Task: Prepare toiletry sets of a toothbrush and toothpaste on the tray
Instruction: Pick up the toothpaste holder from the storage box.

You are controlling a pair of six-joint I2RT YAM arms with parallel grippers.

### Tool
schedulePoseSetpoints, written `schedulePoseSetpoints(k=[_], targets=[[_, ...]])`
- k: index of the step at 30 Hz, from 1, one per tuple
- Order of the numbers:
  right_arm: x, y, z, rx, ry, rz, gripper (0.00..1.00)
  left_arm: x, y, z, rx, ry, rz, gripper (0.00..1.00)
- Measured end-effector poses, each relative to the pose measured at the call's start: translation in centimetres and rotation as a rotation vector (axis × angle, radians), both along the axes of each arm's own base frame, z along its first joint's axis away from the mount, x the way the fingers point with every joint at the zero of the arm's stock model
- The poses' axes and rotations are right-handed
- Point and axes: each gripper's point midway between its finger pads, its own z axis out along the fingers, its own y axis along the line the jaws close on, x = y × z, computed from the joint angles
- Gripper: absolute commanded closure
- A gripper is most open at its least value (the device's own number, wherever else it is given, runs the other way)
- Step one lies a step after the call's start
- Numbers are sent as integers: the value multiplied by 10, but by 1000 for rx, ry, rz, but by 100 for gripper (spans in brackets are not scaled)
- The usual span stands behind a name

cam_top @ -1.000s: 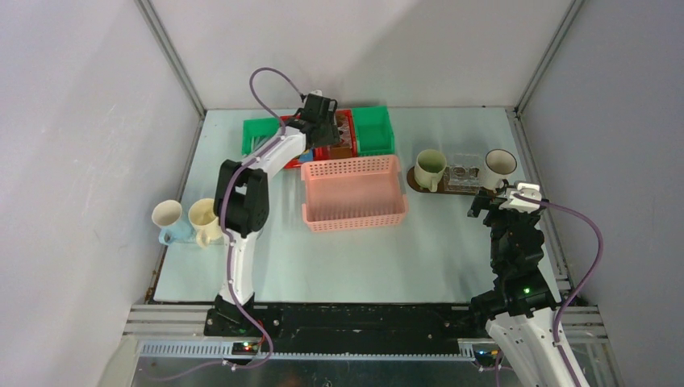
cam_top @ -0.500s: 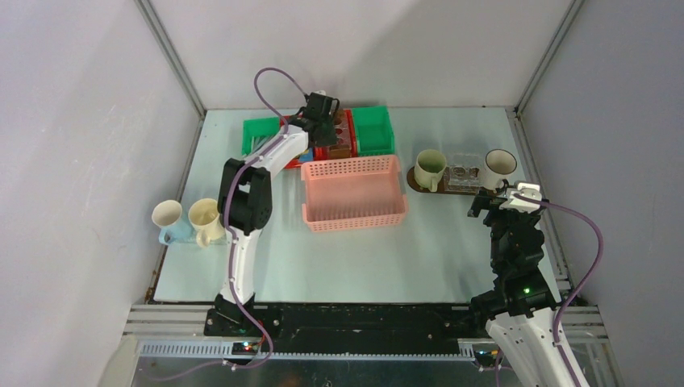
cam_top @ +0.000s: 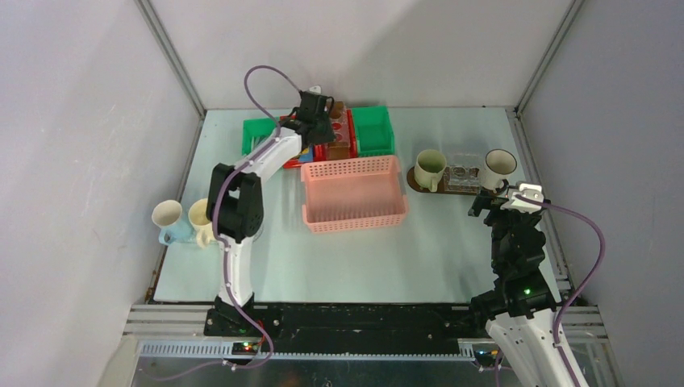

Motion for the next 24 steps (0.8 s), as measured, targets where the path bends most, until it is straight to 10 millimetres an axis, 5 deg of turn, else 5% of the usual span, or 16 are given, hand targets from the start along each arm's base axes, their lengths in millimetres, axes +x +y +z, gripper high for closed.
schedulePoseSetpoints(k=[13, 19, 24], targets=[[-1, 1, 2, 3, -10, 8, 1, -12, 21, 91, -98, -211, 55, 100], [-1, 2, 3, 4, -13, 15, 1, -33, 65, 101, -100, -234, 164, 100], [-1, 4, 3, 5, -14, 22, 1, -64, 124, 102, -77, -246, 311, 100]])
